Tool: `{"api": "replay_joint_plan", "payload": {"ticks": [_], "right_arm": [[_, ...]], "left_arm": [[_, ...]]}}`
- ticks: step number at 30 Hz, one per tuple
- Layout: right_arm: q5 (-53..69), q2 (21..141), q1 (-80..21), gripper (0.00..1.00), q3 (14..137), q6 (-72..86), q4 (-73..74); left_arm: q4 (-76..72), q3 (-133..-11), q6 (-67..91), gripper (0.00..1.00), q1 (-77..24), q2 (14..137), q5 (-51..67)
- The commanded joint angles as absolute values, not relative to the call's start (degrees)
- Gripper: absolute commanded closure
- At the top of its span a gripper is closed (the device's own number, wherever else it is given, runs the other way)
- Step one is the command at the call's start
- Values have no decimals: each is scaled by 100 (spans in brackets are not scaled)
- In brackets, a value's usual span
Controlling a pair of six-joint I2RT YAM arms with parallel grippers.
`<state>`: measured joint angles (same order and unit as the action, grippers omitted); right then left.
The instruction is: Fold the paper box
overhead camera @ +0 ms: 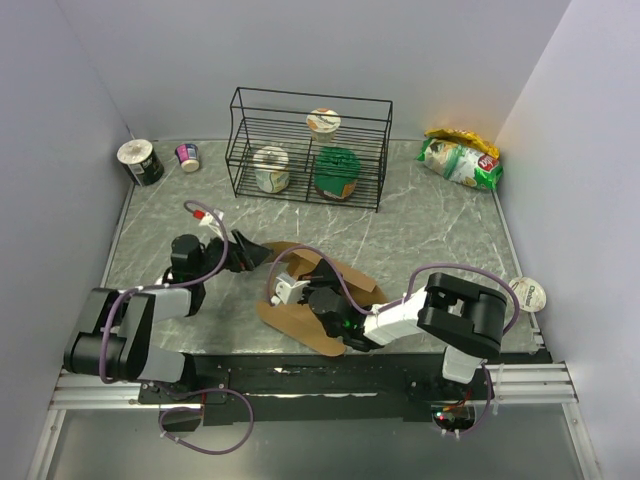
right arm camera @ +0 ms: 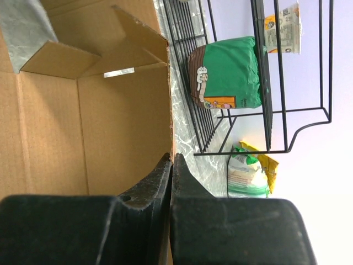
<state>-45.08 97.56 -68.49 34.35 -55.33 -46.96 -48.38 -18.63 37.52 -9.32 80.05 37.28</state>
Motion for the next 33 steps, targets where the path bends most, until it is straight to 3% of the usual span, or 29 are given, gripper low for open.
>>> {"api": "replay_joint_plan", "payload": {"ticks": [1,15,20,28,33], "right_arm": [[-4456,9694,-6908,100,3314,-5344,-4930],[-4351,9650,-6908,100,3331,-5256,-4781],[-4333,9659,-6899,100,3331,-5221,-4764],[-4298,9659,-6908,100,3357,-5212,-4746],[-4193,9501,-6908,100,3340,-5080,-4615]], "left_arm": [[-4869,-1846,3603,6,-572,7778,3946],[-3824,-3119,3481,7,-193,8690,2733],[-3480,-3612,2866,12,-202,9333,3084],[-2981,-3867,1864,18,-782,9387,3515],[-2786,-3666,1985,30,-958,9299,3533]]}}
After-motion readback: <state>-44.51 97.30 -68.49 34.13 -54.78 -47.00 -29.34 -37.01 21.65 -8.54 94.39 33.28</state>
